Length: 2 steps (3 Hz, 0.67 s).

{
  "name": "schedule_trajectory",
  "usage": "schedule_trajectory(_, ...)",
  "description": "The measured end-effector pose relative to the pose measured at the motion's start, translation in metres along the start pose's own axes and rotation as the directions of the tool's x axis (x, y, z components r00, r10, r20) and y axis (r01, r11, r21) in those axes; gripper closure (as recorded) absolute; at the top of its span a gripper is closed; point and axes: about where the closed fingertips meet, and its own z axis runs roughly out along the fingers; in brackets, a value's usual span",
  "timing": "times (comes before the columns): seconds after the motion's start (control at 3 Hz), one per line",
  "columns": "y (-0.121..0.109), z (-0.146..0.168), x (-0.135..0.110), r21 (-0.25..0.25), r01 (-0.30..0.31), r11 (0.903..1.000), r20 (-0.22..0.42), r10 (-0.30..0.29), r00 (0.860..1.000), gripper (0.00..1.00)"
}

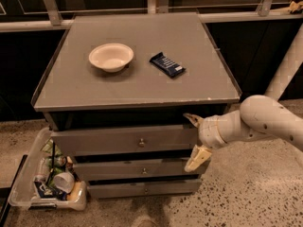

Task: Open top drawer

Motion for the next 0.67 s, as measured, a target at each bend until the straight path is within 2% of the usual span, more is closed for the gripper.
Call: schedule_trajectory(0.67, -0.019, 0.015, -0.003, 0.008, 0.044, 0.999, -0.039, -0.044, 0.998, 0.0)
